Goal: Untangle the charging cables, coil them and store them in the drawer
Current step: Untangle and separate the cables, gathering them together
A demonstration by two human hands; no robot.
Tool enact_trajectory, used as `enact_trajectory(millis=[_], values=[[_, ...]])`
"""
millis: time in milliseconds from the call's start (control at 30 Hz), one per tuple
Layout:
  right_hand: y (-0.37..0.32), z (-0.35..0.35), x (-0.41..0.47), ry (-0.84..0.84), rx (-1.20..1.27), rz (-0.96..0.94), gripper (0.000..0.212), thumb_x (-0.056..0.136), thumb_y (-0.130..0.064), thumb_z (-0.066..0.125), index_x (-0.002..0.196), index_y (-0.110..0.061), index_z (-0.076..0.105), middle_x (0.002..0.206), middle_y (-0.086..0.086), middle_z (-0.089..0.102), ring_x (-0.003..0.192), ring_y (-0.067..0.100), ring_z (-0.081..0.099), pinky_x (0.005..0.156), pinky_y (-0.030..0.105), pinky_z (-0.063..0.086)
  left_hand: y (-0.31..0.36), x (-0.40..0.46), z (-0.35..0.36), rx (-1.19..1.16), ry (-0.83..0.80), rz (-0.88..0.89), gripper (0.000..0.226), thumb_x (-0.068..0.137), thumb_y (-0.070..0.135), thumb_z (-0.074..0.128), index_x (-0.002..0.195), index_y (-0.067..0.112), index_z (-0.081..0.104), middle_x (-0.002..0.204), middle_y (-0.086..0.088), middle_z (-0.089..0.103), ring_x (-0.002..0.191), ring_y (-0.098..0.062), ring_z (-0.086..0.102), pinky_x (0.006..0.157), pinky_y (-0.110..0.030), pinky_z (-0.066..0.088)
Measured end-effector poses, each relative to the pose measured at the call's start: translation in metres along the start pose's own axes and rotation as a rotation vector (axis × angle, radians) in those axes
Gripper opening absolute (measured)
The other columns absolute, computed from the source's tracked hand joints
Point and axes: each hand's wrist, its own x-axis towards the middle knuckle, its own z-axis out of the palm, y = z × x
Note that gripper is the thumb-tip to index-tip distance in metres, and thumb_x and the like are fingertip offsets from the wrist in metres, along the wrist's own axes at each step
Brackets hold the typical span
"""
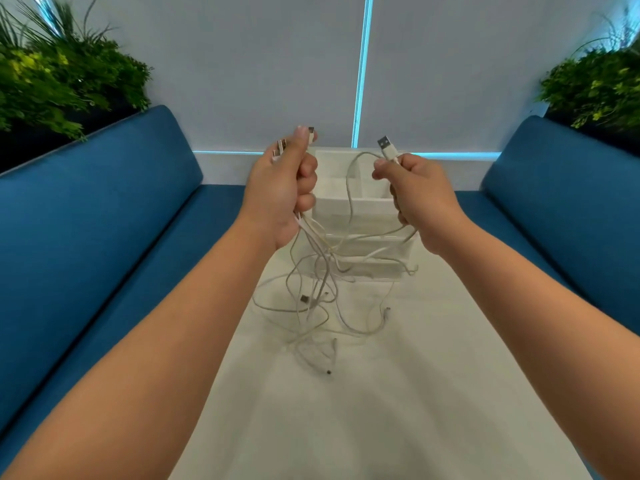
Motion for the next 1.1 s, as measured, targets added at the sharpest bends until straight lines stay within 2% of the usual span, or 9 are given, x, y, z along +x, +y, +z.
enact_trajectory(millis=[133, 333, 533, 667, 733, 833, 967, 1033, 1100], values=[[0.016, 0.002, 0.001, -0.024, -0.155, 0.011, 0.010, 0.096, -0.025, 0.054, 0.099, -0.016, 0.053, 0.072, -0.004, 0.047, 0.059, 0.012, 0.042, 0.055, 0.027, 0.035, -0.002, 0.001, 0.000, -0.074, -0.010, -0.036, 0.019, 0.104, 0.031, 0.047, 0.108, 0.016, 0.058, 0.060, 0.008, 0.037, 0.045, -0.003, 0.025, 0.037, -0.014, 0.021], [0.056, -0.001, -0.009, -0.032, -0.293, -0.014, 0.036, 0.098, -0.013, 0.050, 0.132, -0.020, 0.039, 0.100, 0.000, 0.055, 0.071, 0.013, 0.054, 0.053, 0.026, 0.044, -0.024, -0.002, -0.012, -0.141, 0.007, -0.156, 0.017, 0.104, 0.034, 0.047, 0.101, 0.019, 0.055, 0.057, 0.008, 0.032, 0.043, -0.002, 0.023, 0.035, -0.013, 0.018], [0.085, 0.016, -0.019, -0.341, -0.430, 0.061, 0.011, 0.092, -0.018, 0.061, 0.097, -0.023, 0.070, 0.107, 0.001, 0.065, 0.082, 0.014, 0.059, 0.059, 0.017, 0.042, -0.047, -0.011, -0.011, -0.123, -0.055, -0.238, 0.018, 0.100, 0.037, 0.052, 0.102, 0.020, 0.053, 0.058, 0.008, 0.030, 0.043, -0.002, 0.023, 0.033, -0.013, 0.019], [0.060, 0.018, -0.030, -0.575, -0.172, 0.097, 0.010, 0.088, -0.023, 0.064, 0.096, -0.024, 0.070, 0.070, -0.025, 0.060, 0.065, -0.007, 0.053, 0.061, 0.015, 0.035, -0.053, -0.013, -0.006, -0.176, -0.065, -0.256, 0.022, 0.101, 0.040, 0.051, 0.094, 0.020, 0.055, 0.060, 0.007, 0.032, 0.043, -0.003, 0.024, 0.034, -0.014, 0.021], [0.051, 0.024, -0.037, -0.671, -0.259, 0.003, 0.013, 0.079, -0.031, 0.074, 0.080, -0.024, 0.063, 0.069, -0.017, 0.053, 0.062, -0.001, 0.048, 0.060, 0.018, 0.033, -0.057, -0.013, -0.003, -0.285, -0.084, -0.295, 0.039, 0.097, 0.056, 0.046, 0.085, 0.019, 0.053, 0.058, 0.005, 0.032, 0.042, -0.004, 0.023, 0.033, -0.015, 0.019], [0.060, 0.035, -0.039, -0.566, -0.447, -0.150, 0.024, 0.076, -0.036, 0.079, 0.069, -0.024, 0.060, 0.073, -0.003, 0.057, 0.060, 0.005, 0.048, 0.057, 0.022, 0.036, -0.064, -0.012, -0.001, -0.444, -0.167, -0.299, 0.068, 0.090, 0.077, 0.028, 0.098, 0.016, 0.057, 0.060, 0.002, 0.036, 0.044, -0.006, 0.022, 0.037, -0.018, 0.015], [0.079, 0.037, -0.038, -0.592, -0.457, -0.142, 0.038, 0.092, -0.037, 0.062, 0.064, -0.011, 0.063, 0.069, 0.016, 0.057, 0.059, 0.023, 0.050, 0.061, 0.038, 0.040, -0.072, -0.013, -0.005, -0.445, -0.199, -0.258, 0.088, 0.088, 0.082, 0.015, 0.117, 0.009, 0.056, 0.065, -0.001, 0.040, 0.048, -0.009, 0.024, 0.045, -0.023, 0.014], [0.082, 0.035, -0.039, -0.570, -0.505, -0.131, 0.041, 0.096, -0.038, 0.055, 0.066, -0.012, 0.065, 0.070, 0.007, 0.060, 0.062, 0.019, 0.054, 0.066, 0.038, 0.043, -0.073, -0.014, -0.004, -0.382, -0.221, -0.246, 0.080, 0.090, 0.078, 0.024, 0.119, 0.010, 0.054, 0.069, -0.002, 0.046, 0.050, -0.010, 0.028, 0.048, -0.024, 0.016], [0.086, 0.033, -0.038, -0.542, -0.538, -0.102, 0.039, 0.096, -0.038, 0.050, 0.067, -0.015, 0.061, 0.058, -0.007, 0.058, 0.056, 0.009, 0.051, 0.062, 0.033, 0.041, -0.074, -0.016, -0.003, -0.282, -0.232, -0.223, 0.054, 0.090, 0.059, 0.055, 0.117, 0.012, 0.053, 0.076, -0.002, 0.052, 0.053, -0.010, 0.037, 0.048, -0.023, 0.024]])
